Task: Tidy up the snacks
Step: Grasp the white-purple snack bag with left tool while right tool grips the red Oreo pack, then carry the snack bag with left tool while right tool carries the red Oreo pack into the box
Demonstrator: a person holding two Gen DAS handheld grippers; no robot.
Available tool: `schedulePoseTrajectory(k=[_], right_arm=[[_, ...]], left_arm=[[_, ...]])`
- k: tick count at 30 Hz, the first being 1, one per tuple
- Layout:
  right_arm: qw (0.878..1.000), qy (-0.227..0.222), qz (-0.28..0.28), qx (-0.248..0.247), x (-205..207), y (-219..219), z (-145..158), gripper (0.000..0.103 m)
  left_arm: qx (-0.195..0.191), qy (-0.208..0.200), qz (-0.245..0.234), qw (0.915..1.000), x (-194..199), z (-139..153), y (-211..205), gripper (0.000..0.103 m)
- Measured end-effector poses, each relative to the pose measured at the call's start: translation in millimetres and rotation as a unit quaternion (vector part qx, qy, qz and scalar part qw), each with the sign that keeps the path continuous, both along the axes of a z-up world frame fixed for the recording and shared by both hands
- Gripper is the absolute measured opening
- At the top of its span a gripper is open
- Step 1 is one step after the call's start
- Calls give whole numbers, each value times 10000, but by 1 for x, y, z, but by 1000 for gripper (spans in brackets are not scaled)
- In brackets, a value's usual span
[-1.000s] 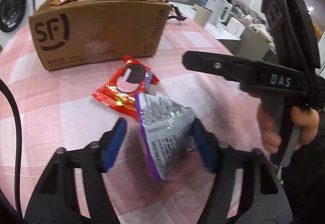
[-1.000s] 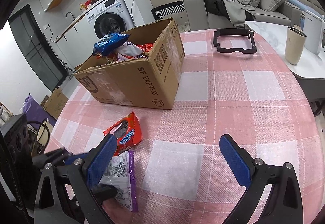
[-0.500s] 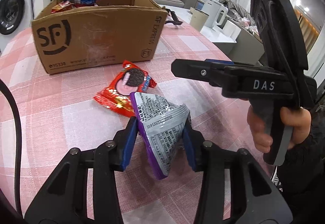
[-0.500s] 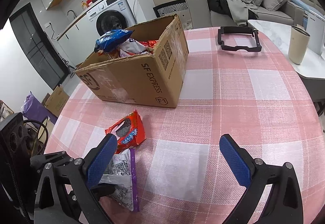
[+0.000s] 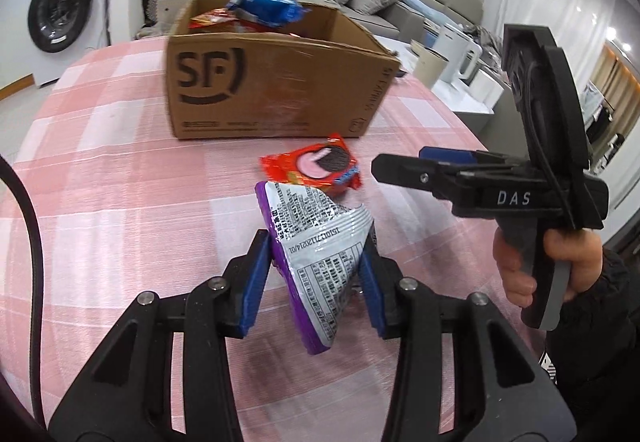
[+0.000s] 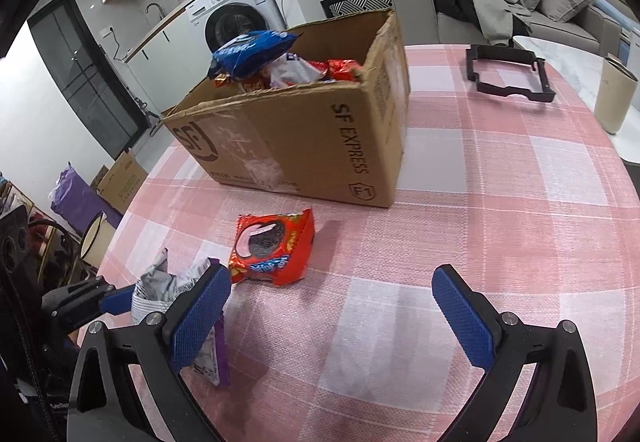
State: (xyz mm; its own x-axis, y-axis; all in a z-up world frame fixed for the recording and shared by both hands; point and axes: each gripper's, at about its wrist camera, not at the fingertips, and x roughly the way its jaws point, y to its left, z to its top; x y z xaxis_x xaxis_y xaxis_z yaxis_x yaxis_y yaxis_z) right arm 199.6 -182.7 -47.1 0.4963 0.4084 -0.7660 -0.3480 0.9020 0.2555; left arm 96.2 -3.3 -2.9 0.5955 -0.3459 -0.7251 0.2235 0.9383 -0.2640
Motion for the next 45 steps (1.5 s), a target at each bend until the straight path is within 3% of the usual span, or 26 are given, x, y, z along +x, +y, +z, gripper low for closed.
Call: schedulePoseTrajectory(k=[13, 21, 27, 31, 45], right_arm=[[9980, 82, 483, -393, 15, 62, -20, 98], [9959, 21, 608, -669, 20, 84, -27, 85], [9944, -79, 622, -856, 21, 93, -31, 66], [9953, -97, 652, -716, 20, 89, -30, 56], [9975, -142, 551, -417, -1, 54, -25, 53]], left_arm=[[235, -72, 875, 9959, -6, -1, 61, 39], [460, -107, 1197, 9917, -4, -2, 74, 39], [481, -100, 1245, 9910, 1, -2, 72, 39], [498, -109, 1188, 9916, 2, 0, 64, 39], [488, -206, 854, 9949, 12, 8, 31, 39]])
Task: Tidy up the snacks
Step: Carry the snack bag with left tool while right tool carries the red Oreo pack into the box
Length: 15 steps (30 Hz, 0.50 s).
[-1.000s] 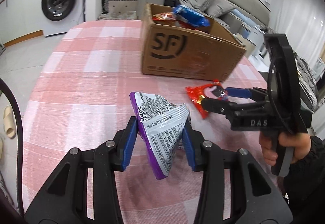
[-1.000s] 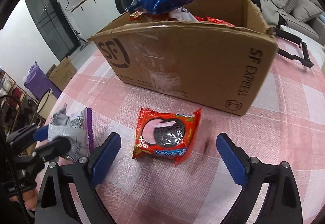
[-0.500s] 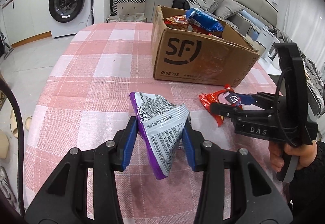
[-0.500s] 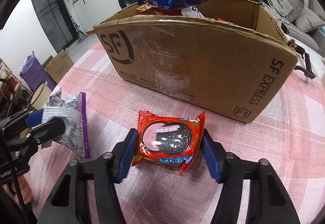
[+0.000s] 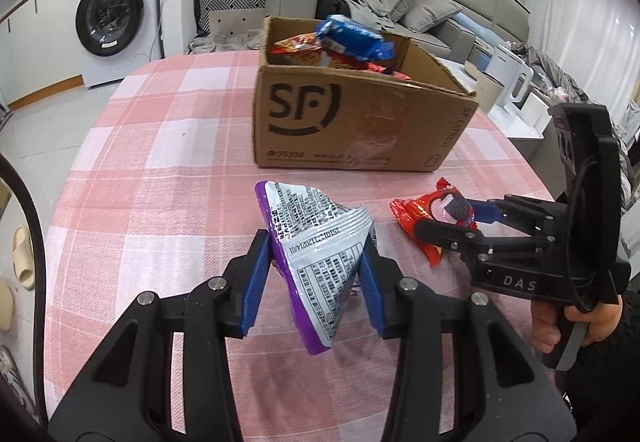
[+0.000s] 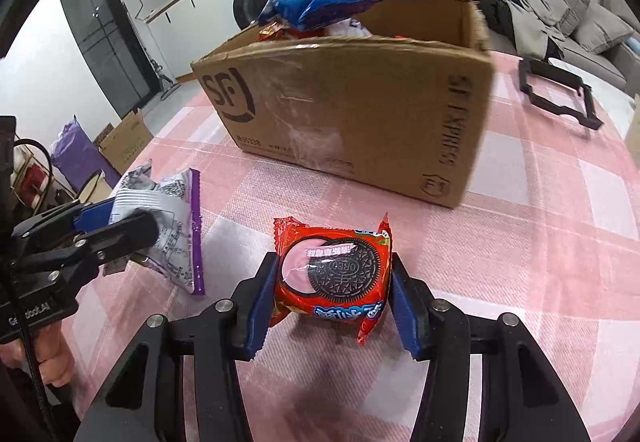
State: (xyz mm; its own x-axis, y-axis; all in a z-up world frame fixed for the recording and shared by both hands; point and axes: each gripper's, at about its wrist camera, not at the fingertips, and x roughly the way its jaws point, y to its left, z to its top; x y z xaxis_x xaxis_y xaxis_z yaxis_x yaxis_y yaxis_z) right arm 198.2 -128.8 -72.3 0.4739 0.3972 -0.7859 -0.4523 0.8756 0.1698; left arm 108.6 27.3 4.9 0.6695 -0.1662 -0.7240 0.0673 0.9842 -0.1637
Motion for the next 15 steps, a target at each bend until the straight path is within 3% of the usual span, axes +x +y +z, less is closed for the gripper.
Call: schedulePoseTrajectory(k=[9, 15], right_arm=[[9991, -253, -223, 240, -12, -35, 27, 53], [9970, -556, -324, 432, -14, -52, 62, 53]], left_arm=[[85, -239, -243, 9994, 9, 22, -20, 39], [167, -511, -362, 9979, 21, 48, -29, 39]])
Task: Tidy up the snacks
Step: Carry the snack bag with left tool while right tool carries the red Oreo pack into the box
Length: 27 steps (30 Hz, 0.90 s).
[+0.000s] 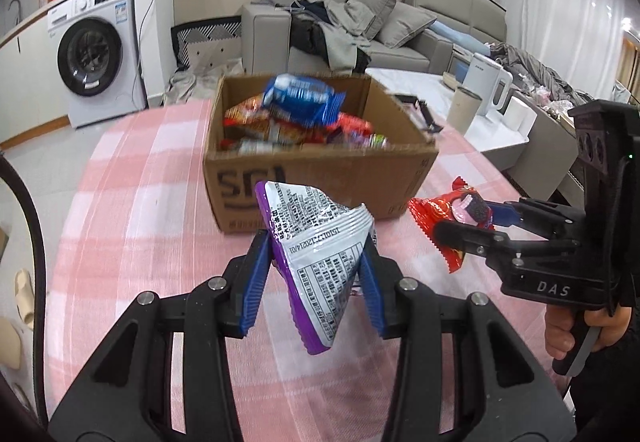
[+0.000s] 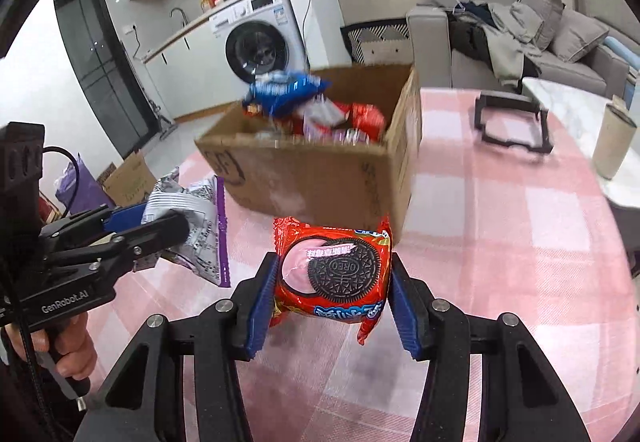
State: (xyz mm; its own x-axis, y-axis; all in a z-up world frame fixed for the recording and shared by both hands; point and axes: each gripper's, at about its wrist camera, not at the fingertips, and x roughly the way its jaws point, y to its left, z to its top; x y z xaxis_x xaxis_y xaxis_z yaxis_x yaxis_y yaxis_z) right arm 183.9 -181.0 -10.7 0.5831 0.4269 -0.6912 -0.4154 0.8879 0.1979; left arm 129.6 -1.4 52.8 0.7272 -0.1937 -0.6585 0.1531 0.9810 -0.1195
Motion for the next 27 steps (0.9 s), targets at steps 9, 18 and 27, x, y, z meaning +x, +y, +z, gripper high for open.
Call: schedulePoseTrajectory(k=[9, 18, 27], right_arm=[[9992, -361, -76, 125, 17, 2, 38, 53], [9988, -492, -26, 46, 45, 21, 53, 53], [9989, -464, -56, 55, 75, 34, 46, 53]], left_arm=[[57, -414, -106, 9991, 25, 42, -5, 39], [108, -461, -28, 9989, 61, 55, -1, 39], [106, -502, 144, 9986, 94, 54, 10, 39]])
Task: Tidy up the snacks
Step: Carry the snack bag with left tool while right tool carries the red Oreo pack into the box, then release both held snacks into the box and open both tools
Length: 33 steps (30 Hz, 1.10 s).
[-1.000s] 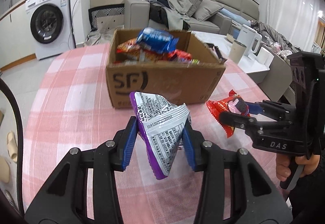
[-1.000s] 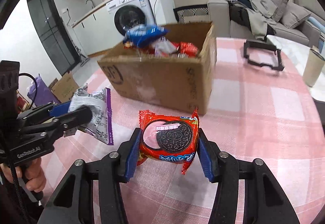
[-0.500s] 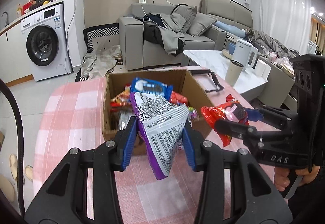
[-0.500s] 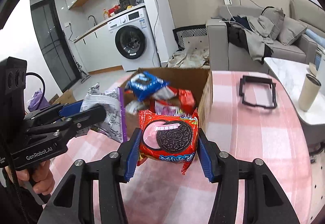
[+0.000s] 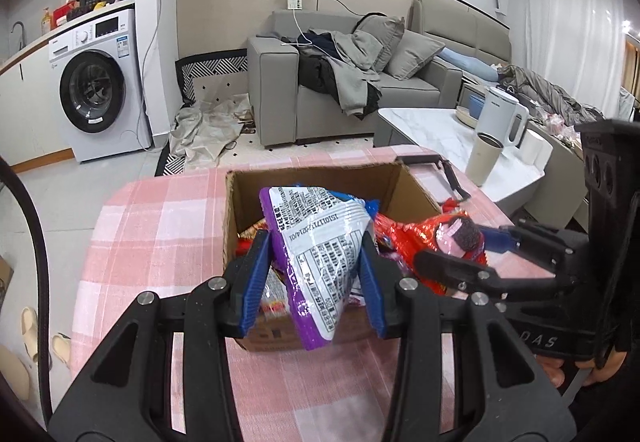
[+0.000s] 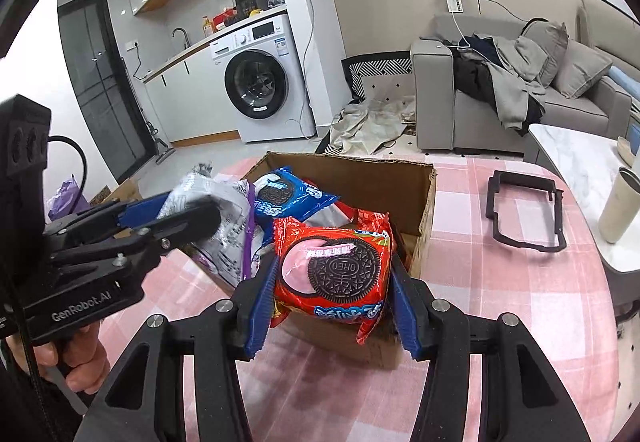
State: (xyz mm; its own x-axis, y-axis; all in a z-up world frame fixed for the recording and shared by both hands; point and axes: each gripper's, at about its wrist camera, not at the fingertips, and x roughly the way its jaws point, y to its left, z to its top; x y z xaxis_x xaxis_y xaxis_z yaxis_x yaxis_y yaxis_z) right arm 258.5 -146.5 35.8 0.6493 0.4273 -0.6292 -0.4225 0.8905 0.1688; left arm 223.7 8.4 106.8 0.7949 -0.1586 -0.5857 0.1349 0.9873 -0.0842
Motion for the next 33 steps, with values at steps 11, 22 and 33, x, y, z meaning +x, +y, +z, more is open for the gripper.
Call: schedulePoseTrajectory(k=[11, 22, 33], right_arm=[[10000, 33, -26, -19, 33, 8, -14, 53], [9999, -29, 106, -53, 43, 9, -19, 55], [9971, -716, -67, 254, -8, -21, 1, 102]], left_arm=[[195, 299, 58, 9993, 46, -38, 0, 40], [250, 536, 76, 9982, 42, -60, 5, 45], [187, -21, 222, 9996, -9, -47, 11, 102]])
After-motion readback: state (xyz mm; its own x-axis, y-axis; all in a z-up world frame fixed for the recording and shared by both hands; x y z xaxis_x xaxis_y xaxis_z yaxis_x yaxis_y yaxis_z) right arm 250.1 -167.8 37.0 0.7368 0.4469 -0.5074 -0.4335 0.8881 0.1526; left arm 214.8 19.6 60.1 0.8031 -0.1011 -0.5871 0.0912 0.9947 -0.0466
